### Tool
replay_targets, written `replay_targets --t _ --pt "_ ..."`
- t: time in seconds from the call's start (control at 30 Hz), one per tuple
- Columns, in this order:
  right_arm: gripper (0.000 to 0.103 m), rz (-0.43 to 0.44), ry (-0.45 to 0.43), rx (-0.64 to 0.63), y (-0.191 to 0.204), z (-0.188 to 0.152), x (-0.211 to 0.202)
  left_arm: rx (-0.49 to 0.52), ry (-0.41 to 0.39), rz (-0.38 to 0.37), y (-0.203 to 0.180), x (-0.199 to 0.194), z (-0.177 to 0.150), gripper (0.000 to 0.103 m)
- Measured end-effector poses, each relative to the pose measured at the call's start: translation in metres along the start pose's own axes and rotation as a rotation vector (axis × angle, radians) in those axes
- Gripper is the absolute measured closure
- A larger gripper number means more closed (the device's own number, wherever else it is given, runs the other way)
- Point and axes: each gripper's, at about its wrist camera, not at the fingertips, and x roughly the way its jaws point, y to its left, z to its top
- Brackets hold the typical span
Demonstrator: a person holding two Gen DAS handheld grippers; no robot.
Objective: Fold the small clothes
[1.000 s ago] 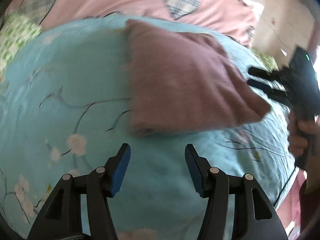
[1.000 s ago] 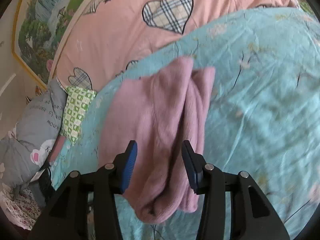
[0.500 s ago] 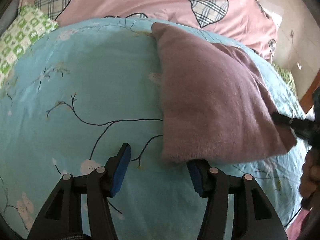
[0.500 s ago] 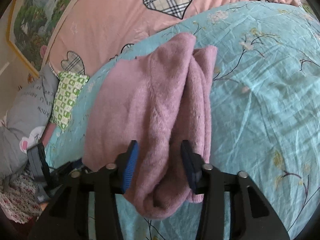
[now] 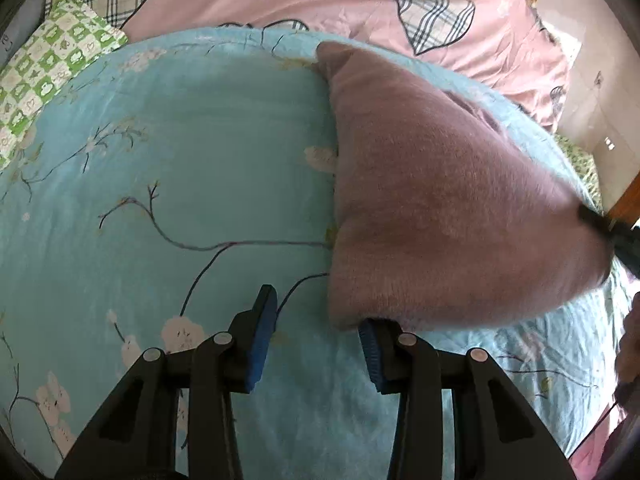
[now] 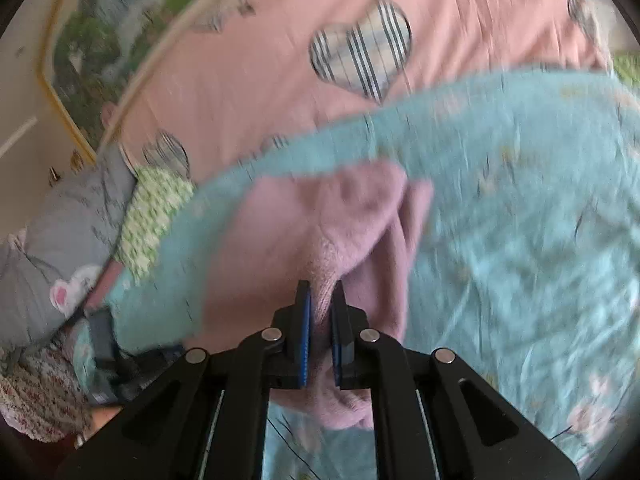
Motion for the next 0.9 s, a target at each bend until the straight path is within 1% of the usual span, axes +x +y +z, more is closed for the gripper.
replay_targets --t 0.03,0.1,0.17,0.2,0.27,0.3,0.37,0.4,0.43,0.47,0.5,0.53,0.57,0.6,0.63,0.7,0.73,0.77,0.83,0.9 --pt "0.094 -0.024 0.044 0.004 -0.008 -0.012 0.013 -0.006 0.01 -0.001 0.002 0.001 -0.002 0.063" --pt "0.094 -0.062 0.088 0.004 -0.017 -0.029 0.029 -0.017 0.022 -0.019 0.008 0.002 -0.005 0.063" --pt "0.094 -0.066 0.079 0.031 -0.031 -0.041 0.036 0.006 0.034 -0.028 0.008 0.001 -0.007 0.062" --pt "0.094 -0.06 0.06 0.056 -0.036 -0.041 0.034 0.022 0.037 -0.027 0.007 0.0 -0.008 0.062" --pt "0.094 -0.069 0.052 0.065 -0.036 -0.035 0.033 0.06 0.053 -0.035 0.005 -0.004 -0.011 0.064" --pt "0.093 -0.076 0.051 0.058 -0.033 -0.032 0.034 0.07 0.064 -0.06 0.005 -0.006 -0.012 0.065" --pt "0.091 -0.072 0.067 0.049 -0.029 -0.028 0.037 0.073 0.082 -0.144 0.007 -0.016 -0.011 0.064" --pt "0.09 -0.068 0.077 0.04 -0.026 -0.025 0.036 0.07 0.078 -0.186 0.01 -0.023 -0.01 0.063" --pt "0.086 -0.07 0.073 0.038 -0.024 -0.023 0.033 0.07 0.064 -0.227 0.012 -0.032 -0.008 0.062" --pt "0.084 -0.073 0.064 0.04 -0.02 -0.021 0.03 0.071 0.052 -0.25 0.013 -0.038 -0.006 0.058" --pt "0.076 -0.076 0.049 0.047 -0.019 -0.019 0.026 0.069 0.039 -0.267 0.017 -0.044 0.0 0.053" --pt "0.06 -0.079 0.027 0.061 -0.02 -0.016 0.021 0.064 0.03 -0.267 0.018 -0.045 0.005 0.04" --pt "0.042 -0.076 0.01 0.077 -0.023 -0.013 0.019 0.05 0.024 -0.266 0.02 -0.045 0.012 0.029" --pt "0.036 -0.07 -0.007 0.099 -0.026 -0.008 0.018 0.029 0.021 -0.271 0.021 -0.042 0.02 0.026" --pt "0.034 -0.063 -0.013 0.113 -0.027 -0.003 0.022 0.003 0.03 -0.283 0.021 -0.036 0.029 0.024" --pt "0.034 -0.053 -0.006 0.131 -0.029 0.005 0.031 -0.024 0.053 -0.327 0.019 -0.023 0.045 0.024" --pt "0.034 -0.039 0.002 0.142 -0.032 0.01 0.038 -0.043 0.07 -0.328 0.016 -0.014 0.056 0.024" --pt "0.034 -0.028 0.01 0.149 -0.035 0.013 0.044 -0.047 0.074 -0.329 0.017 -0.01 0.062 0.024" --pt "0.034 -0.022 0.046 0.168 -0.042 0.02 0.061 -0.04 0.082 -0.352 0.012 0.004 0.078 0.024" --pt "0.034 -0.013 0.066 0.18 -0.047 0.024 0.07 -0.032 0.1 -0.345 0.005 0.02 0.089 0.023"
